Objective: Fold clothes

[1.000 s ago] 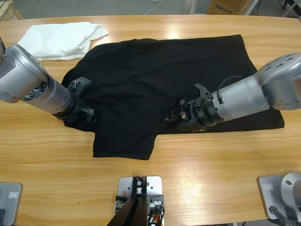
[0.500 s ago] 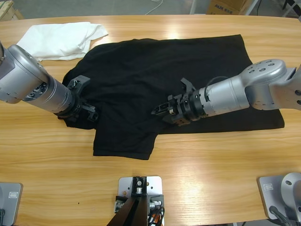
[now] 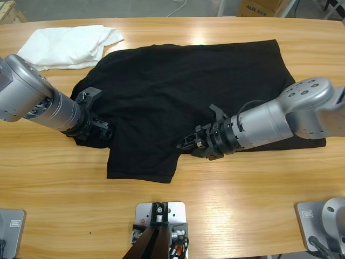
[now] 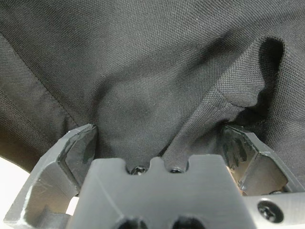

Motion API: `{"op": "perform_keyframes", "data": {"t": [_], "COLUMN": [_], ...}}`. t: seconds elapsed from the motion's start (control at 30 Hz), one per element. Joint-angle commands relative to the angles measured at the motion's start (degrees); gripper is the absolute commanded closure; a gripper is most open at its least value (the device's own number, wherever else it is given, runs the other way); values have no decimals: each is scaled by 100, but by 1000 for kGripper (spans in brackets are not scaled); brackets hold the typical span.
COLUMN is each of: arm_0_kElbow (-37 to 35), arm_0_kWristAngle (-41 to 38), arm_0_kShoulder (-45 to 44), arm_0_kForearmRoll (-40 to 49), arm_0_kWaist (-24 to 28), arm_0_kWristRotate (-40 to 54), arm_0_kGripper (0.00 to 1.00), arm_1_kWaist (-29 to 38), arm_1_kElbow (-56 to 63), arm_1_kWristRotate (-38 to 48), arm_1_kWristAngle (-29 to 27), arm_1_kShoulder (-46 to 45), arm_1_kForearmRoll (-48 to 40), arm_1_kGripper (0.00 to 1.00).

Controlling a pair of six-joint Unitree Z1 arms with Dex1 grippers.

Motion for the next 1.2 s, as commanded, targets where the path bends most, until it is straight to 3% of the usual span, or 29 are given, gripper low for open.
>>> {"op": "perform_keyframes", "data": {"t": [0.03, 0.37, 0.43, 0.57, 0.6, 0.83, 1.0, 1.2], "arm_0_kElbow": [377, 470, 472, 475, 477, 477, 519, 640], "arm_0_kWristAngle": [52, 50, 49, 49, 45, 43, 43, 26], "arm_0_kShoulder": [320, 373, 381, 381, 387, 466, 469, 320], "arm_0_kForearmRoll": [-24, -43, -68, -75, -75, -110, -110, -90], "arm_0_kWaist": [-33, -66, -66, -75, -75, -191, -233, -295], "arm_0_kWristRotate": [-108, -117, -117, -115, -115, -187, -240, -354], "arm_0_kGripper": [32, 32, 32, 32, 32, 32, 32, 32], "arm_1_kWaist": [69, 72, 76, 69, 72, 69, -100, -754], "arm_1_kElbow": [73, 80, 82, 105, 117, 177, 514, 1268], "arm_1_kWristRotate": [56, 38, 38, 35, 24, -99, -103, -103], "arm_1_kWristAngle": [-42, 16, 46, 60, 53, 133, -153, -362], "arm_1_kShoulder": [580, 682, 631, 596, 580, 655, 692, 1193], "arm_1_kForearmRoll": [-488, -885, -1020, -1423, -1513, -1815, -2235, -3592], "arm_1_kGripper": [460, 462, 498, 962, 1000, 1000, 1000, 1000]}}
